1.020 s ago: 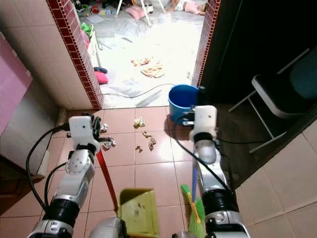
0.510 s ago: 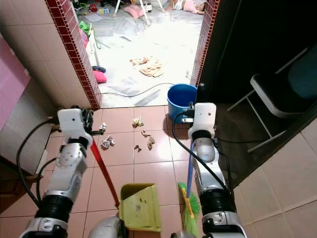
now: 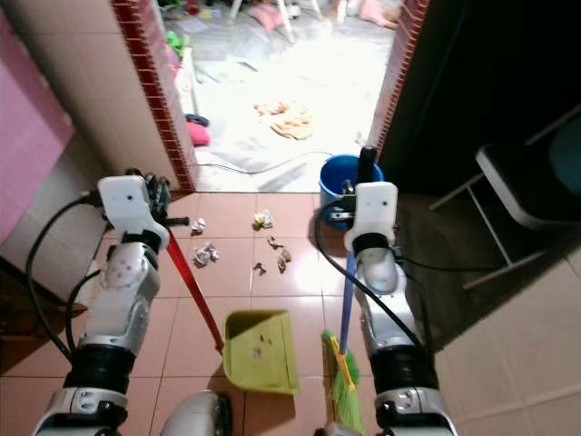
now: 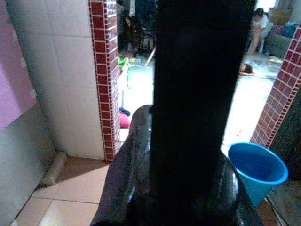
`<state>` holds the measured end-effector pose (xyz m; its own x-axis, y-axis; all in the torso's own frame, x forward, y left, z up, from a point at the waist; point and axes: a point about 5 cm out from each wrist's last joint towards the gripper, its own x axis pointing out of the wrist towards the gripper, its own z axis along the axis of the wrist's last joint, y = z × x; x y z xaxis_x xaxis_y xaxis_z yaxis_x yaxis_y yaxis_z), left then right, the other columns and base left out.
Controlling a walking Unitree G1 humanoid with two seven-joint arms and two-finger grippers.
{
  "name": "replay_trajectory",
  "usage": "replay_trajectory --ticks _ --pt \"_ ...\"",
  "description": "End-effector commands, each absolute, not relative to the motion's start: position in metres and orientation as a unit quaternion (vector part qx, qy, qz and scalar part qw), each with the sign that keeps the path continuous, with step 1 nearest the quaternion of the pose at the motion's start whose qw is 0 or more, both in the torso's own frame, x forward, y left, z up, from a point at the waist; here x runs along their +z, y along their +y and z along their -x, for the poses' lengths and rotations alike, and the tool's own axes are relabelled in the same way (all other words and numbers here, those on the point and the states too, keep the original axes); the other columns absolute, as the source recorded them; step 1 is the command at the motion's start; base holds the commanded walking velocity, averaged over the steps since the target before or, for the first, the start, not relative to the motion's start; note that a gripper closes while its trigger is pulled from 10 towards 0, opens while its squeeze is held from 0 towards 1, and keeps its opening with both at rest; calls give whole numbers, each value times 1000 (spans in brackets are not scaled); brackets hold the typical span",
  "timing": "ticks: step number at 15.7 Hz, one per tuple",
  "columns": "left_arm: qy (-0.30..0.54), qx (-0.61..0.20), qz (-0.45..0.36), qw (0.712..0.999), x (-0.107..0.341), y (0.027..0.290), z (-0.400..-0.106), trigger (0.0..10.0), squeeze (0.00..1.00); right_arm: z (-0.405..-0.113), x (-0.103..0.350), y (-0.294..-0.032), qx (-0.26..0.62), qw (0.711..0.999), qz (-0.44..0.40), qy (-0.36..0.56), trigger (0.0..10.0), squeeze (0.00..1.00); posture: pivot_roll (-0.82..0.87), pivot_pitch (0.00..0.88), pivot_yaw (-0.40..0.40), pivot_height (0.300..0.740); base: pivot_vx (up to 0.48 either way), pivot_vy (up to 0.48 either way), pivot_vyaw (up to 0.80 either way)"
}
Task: Sweep floor
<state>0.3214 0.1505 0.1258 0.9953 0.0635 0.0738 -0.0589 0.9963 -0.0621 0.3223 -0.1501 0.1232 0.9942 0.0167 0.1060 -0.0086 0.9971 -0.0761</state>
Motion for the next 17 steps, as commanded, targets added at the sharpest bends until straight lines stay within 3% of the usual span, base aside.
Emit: replay_trajectory --ticks 1,9,12,17 --pt "-54 35 30 997 135 153 -321 10000 0 -325 139 -142 22 996 29 -83 10000 0 -37 76 12 740 375 0 0" --pt "-56 36 45 997 138 148 -322 10000 0 -324 143 -140 45 994 38 -93 10000 0 -51 79 -2 740 450 0 0" --pt "-54 35 48 997 138 146 -321 10000 0 -322 143 -139 52 993 42 -96 10000 0 -51 82 1 740 431 0 596" --pt "-52 30 57 997 140 145 -323 10000 0 -323 142 -138 50 994 39 -94 10000 0 -51 82 5 740 343 327 123"
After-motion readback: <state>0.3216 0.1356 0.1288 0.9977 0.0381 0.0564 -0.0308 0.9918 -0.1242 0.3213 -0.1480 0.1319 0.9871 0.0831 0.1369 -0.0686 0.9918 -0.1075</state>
